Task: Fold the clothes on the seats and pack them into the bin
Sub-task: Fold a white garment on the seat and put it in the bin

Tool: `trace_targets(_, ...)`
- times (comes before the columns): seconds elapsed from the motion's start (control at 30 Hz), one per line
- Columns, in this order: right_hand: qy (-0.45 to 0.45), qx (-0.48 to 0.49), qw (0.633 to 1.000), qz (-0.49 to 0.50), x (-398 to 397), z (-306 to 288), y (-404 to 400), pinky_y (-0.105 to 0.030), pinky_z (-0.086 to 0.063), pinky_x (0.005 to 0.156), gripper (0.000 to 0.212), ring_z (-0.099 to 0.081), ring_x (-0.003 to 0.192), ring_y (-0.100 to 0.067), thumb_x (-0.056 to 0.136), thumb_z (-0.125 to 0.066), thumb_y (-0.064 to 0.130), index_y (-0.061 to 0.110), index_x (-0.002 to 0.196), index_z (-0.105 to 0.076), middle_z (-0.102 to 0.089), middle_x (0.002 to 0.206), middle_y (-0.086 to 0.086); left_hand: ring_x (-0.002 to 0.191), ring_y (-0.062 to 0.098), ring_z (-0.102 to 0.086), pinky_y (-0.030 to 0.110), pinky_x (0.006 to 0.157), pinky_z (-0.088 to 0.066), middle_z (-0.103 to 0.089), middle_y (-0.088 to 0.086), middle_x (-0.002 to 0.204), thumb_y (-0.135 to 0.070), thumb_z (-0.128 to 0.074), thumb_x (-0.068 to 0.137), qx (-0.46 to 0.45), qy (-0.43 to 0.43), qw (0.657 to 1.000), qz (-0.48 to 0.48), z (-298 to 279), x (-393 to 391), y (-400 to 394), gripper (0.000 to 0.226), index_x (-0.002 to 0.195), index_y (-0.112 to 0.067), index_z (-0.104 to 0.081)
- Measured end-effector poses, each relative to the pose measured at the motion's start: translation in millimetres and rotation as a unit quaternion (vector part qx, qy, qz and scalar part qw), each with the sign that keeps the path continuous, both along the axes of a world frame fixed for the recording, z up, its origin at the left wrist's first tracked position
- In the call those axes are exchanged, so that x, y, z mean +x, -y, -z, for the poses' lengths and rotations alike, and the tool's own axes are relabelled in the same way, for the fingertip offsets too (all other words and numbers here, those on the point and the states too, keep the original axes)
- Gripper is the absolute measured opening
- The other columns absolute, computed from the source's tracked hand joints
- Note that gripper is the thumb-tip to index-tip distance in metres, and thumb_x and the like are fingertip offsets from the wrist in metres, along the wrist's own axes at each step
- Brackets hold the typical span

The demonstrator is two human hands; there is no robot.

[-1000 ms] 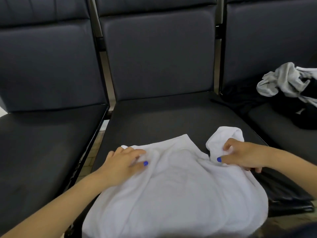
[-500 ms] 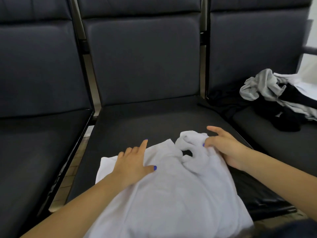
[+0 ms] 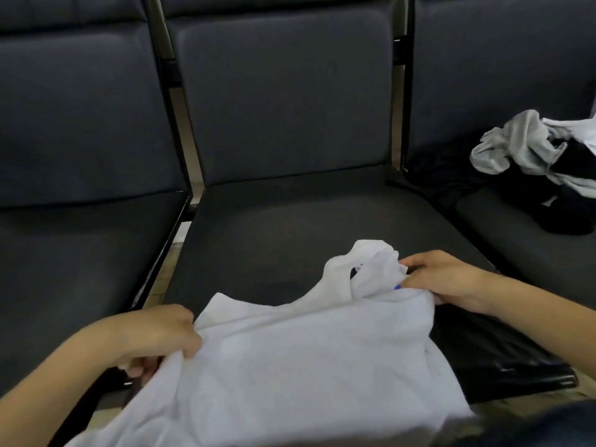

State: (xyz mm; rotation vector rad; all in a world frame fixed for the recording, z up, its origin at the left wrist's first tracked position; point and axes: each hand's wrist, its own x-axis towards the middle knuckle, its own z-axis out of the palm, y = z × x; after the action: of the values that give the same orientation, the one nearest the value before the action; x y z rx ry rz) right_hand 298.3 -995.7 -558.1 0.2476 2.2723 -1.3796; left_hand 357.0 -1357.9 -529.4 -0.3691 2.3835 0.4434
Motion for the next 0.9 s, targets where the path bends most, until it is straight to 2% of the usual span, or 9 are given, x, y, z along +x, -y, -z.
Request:
trace_targets(0.1, 0.01, 0.037, 0.999, -0.015, -0.5, 4.3, 20.7, -0.019, -0.034, 0.043, 0.018, -0.047, 0.046, -0.013, 0.08, -0.062, 0.003, 0.006, 0.063, -0.055, -0.05, 0.061, -0.007, 0.069, 0.012, -0.052, 0.02, 0.051, -0.038, -0.05, -0.004, 0.084, -0.026, -0.058, 0.083, -0.065, -0.065, 0.995, 0.049, 3.4, 11.3, -6.9, 0.019, 0.095, -0.02, -0.044)
trace_targets(0.2, 0.009, 0.044, 0.999, -0.026, 0.4, 4.0, 41.4, -0.015, -0.033, 0.038, 0.028, -0.049, 0.043, -0.01, 0.082, -0.064, 0.007, 0.011, 0.06, -0.046, -0.051, 0.059, -0.002, 0.11, 0.017, -0.049, 0.028, 0.088, -0.043, -0.044, -0.002, 0.124, -0.035, -0.039, 0.092, -0.13, -0.195, 0.962, 0.141, 21.1, 14.5, -32.2, 0.047, 0.137, -0.026, -0.026)
trace_targets(0.3, 0.025, 0.004, 0.999, -0.042, -0.1, 3.8, 58.8, -0.023, -0.047, 0.059, 0.017, -0.06, 0.069, -0.019, 0.081, -0.066, 0.008, 0.011, 0.069, -0.054, -0.062, 0.08, -0.006, 0.13, 0.021, -0.033, 0.034, 0.104, -0.027, -0.029, -0.001, 0.146, -0.051, -0.009, 0.087, -0.195, -0.27, 0.918, 0.215, 46.2, 6.3, -70.0, 0.063, 0.145, -0.029, -0.022)
trace_targets(0.37, 0.025, -0.037, 0.998, -0.047, 0.2, 2.1, 69.2, -0.026, -0.05, 0.068, 0.006, -0.064, 0.081, -0.018, 0.083, -0.065, 0.013, 0.014, 0.078, -0.063, -0.066, 0.092, -0.006, 0.138, 0.023, -0.022, 0.038, 0.109, -0.019, -0.013, 0.001, 0.156, -0.049, -0.019, 0.097, -0.16, -0.274, 0.926, 0.207, 59.3, -6.0, -94.1, 0.054, 0.147, -0.029, -0.021)
trace_targets(0.43, 0.026, -0.098, 0.994, -0.041, -0.9, 1.5, 80.0, -0.027, -0.053, 0.078, 0.014, -0.066, 0.091, -0.018, 0.087, -0.063, 0.024, 0.016, 0.096, -0.069, -0.07, 0.103, -0.006, 0.14, 0.024, -0.021, 0.04, 0.11, -0.016, -0.014, 0.001, 0.156, -0.047, -0.024, 0.1, -0.104, -0.282, 0.938, 0.17, 68.0, -23.7, -110.8, 0.048, 0.144, -0.027, -0.027)
trace_targets(0.5, 0.043, -0.173, 0.984, -0.02, -5.0, 4.9, 88.3, -0.036, -0.051, 0.094, 0.033, -0.067, 0.099, -0.023, 0.088, -0.059, 0.036, 0.011, 0.106, -0.071, -0.071, 0.106, -0.01, 0.131, 0.022, -0.035, 0.038, 0.104, -0.022, -0.042, -0.002, 0.14, -0.047, -0.023, 0.1, -0.031, -0.302, 0.946, 0.115, 74.9, -45.1, -119.2, 0.041, 0.126, -0.023, -0.045)
trace_targets(0.57, 0.06, -0.244, 0.968, 0.007, -8.8, 4.6, 94.9, -0.042, -0.049, 0.098, 0.036, -0.067, 0.102, -0.027, 0.09, -0.055, 0.034, 0.008, 0.107, -0.071, -0.07, 0.108, -0.015, 0.117, 0.021, -0.049, 0.035, 0.098, -0.035, -0.056, -0.003, 0.122, -0.051, -0.031, 0.096, 0.133, -0.305, 0.943, -0.011, 72.7, -58.7, -124.8, 0.041, 0.121, -0.022, -0.047)
trace_targets(0.7, 0.055, -0.318, 0.946, 0.041, -13.1, -8.9, 97.8, -0.043, -0.053, 0.09, 0.029, -0.064, 0.107, -0.035, 0.094, -0.052, 0.021, 0.004, 0.112, -0.068, -0.068, 0.112, -0.02, 0.1, 0.023, -0.067, 0.034, 0.081, -0.054, -0.069, 0.004, 0.112, -0.043, -0.05, 0.094, 0.54, -0.098, 0.809, -0.21, 47.2, -56.3, -118.7, 0.041, 0.125, -0.018, -0.058)
trace_targets(0.9, -0.044, -0.291, 0.955, -0.012, -8.6, -27.8, 101.7, -0.035, -0.059, 0.076, 0.024, -0.07, 0.09, -0.027, 0.084, -0.063, -0.002, 0.007, 0.106, -0.068, -0.072, 0.102, -0.015, 0.109, 0.031, -0.061, 0.042, 0.095, -0.043, -0.064, 0.017, 0.12, -0.013, -0.048, 0.088, 0.649, -0.083, 0.741, -0.152, 25.9, -49.7, -99.2, 0.037, 0.122, -0.008, -0.063)
